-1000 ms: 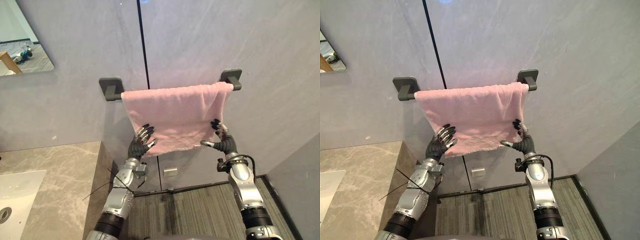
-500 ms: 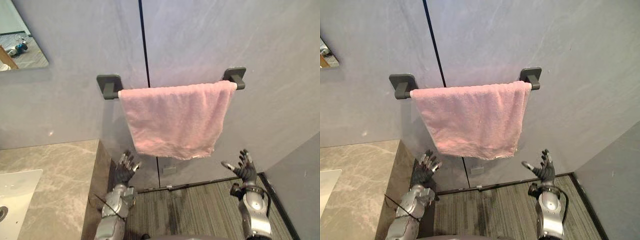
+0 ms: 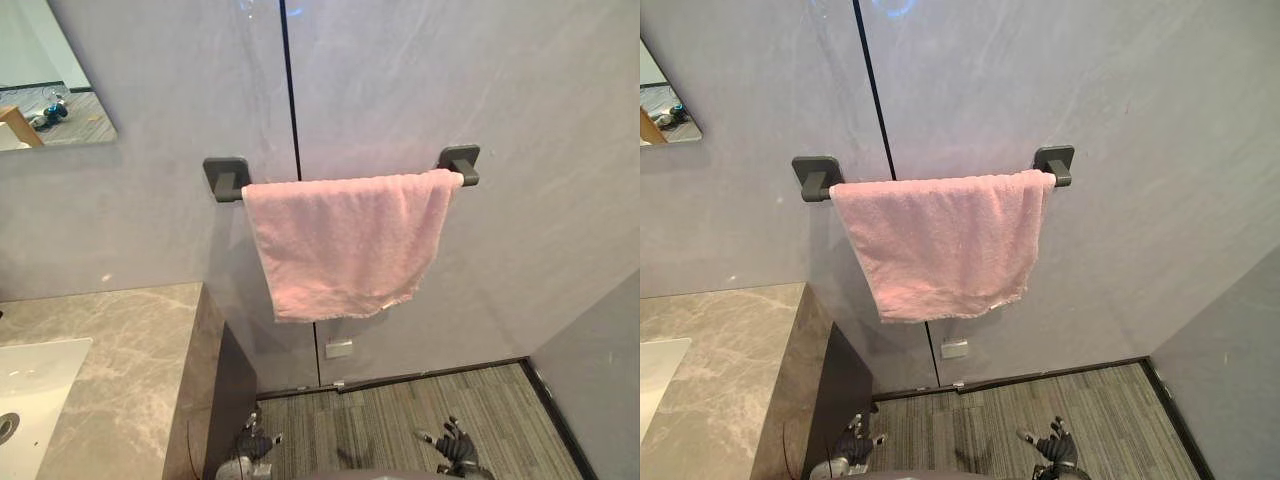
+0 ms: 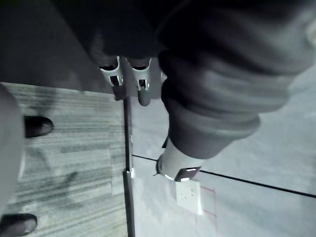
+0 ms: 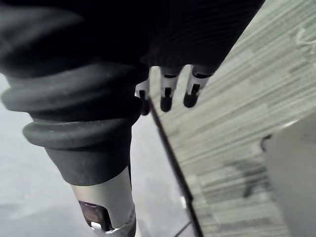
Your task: Organize washtable
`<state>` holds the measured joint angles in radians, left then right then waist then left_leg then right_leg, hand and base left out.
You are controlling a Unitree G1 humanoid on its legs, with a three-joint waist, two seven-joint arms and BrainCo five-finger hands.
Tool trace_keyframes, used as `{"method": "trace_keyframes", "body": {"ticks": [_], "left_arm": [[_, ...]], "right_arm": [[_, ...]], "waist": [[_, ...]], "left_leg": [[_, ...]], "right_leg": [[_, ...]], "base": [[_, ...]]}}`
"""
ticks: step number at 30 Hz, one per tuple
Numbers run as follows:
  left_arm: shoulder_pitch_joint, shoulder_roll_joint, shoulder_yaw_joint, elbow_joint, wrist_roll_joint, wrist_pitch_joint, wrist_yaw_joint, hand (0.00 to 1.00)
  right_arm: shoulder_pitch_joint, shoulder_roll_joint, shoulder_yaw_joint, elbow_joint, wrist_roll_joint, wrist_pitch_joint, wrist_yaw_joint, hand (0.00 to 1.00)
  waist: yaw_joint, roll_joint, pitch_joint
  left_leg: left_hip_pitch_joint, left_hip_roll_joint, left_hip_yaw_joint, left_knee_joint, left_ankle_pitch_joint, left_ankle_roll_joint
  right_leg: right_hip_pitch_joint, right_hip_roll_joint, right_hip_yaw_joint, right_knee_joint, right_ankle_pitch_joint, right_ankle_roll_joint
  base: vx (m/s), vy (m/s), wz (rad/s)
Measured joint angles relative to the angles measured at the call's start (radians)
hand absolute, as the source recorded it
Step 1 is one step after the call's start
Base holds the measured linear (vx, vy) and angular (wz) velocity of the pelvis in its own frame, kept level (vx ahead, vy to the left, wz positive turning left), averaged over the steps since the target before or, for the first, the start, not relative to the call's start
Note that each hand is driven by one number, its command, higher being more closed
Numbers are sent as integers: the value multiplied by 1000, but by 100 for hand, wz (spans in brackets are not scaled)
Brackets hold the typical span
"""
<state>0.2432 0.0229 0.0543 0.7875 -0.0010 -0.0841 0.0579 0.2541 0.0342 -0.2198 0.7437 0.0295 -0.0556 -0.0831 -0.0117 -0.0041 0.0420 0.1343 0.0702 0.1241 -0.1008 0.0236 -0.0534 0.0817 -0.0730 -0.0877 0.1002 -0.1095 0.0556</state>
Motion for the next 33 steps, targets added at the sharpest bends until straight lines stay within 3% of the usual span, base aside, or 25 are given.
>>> {"method": "trace_keyframes", "body": {"ticks": [16, 20, 23, 25, 27, 28, 29, 30, 31, 32, 33], "left_arm": [[-69, 0, 37, 137, 17, -2, 16, 0], [-99, 1, 37, 136, 17, -2, 22, 0], [-152, 11, 47, 129, 16, -1, 36, 0], [-186, -4, 62, 123, 16, 0, 36, 0], [-182, -12, 66, 99, 16, -1, 36, 0], [-184, -13, 73, 86, 15, 0, 36, 0], [-188, -15, 76, 80, 15, 0, 36, 0], [-190, -22, 81, 77, 15, 0, 36, 0], [-180, -55, 85, 74, 14, -1, 37, 0], [-179, -57, 85, 72, 14, -1, 38, 0], [-186, -55, 84, 67, 12, -1, 40, 0]], "right_arm": [[-110, -17, -34, 178, -21, 17, -3, 0], [-153, -29, -2, 176, -37, 22, -8, 0], [-203, -13, 24, 171, -40, 23, -8, 0], [-189, 5, 46, 133, -41, 26, -9, 0], [-179, 4, 58, 115, -43, 26, -8, 0], [-181, 3, 58, 100, -49, 25, -9, 0], [-189, 1, 57, 95, -51, 25, -9, 0], [-203, -3, 55, 91, -54, 24, -9, 0], [-211, -27, 53, 84, -63, 24, -11, 0], [-214, -27, 54, 81, -64, 24, -11, 0], [-225, -24, 62, 64, -71, 24, -11, 0]], "waist": [[7, -10, 9], [32, -9, 29], [30, -34, 87], [31, -41, 98], [37, -59, 87], [50, -76, 78], [54, -80, 78], [62, -57, 86], [86, -18, 80], [90, -19, 81], [103, -38, 82]], "left_leg": [[0, -3, 4, 0, -2, -2], [-71, 4, 50, 10, -1, -2], [-165, 19, 47, 119, -32, 2], [-226, 34, -2, 199, -49, 4], [-253, 34, -37, 247, -56, -6], [-295, 38, -48, 290, -58, -9], [-311, 46, -46, 305, -56, -10], [-316, 63, -44, 306, -52, -16], [-317, 114, -41, 291, -22, -45], [-320, 114, -39, 292, -16, -43], [-337, 103, -39, 305, -9, -54]], "right_leg": [[10, 10, 9, -35, 16, -1], [-118, 11, 51, 53, 10, 1], [-226, 3, 78, 196, -8, 18], [-297, -17, 94, 458, -91, 6], [-287, -66, 112, 582, -104, 15], [-270, -86, 138, 573, -113, 34], [-268, -68, 139, 561, -119, 39], [-267, -40, 140, 548, -116, 38], [-214, 3, 161, 461, -145, 47], [-211, 3, 173, 458, -164, 48], [-209, 0, 202, 449, -229, 43]], "base": [[6, -5, -1], [-58, 2, -34], [-109, -27, -4], [-45, -76, 59], [53, -178, 61], [-9, -249, 49], [-100, -254, 29], [-148, -271, 8], [-122, -215, -1], [-176, -306, 9], [-149, -246, 17]]}}
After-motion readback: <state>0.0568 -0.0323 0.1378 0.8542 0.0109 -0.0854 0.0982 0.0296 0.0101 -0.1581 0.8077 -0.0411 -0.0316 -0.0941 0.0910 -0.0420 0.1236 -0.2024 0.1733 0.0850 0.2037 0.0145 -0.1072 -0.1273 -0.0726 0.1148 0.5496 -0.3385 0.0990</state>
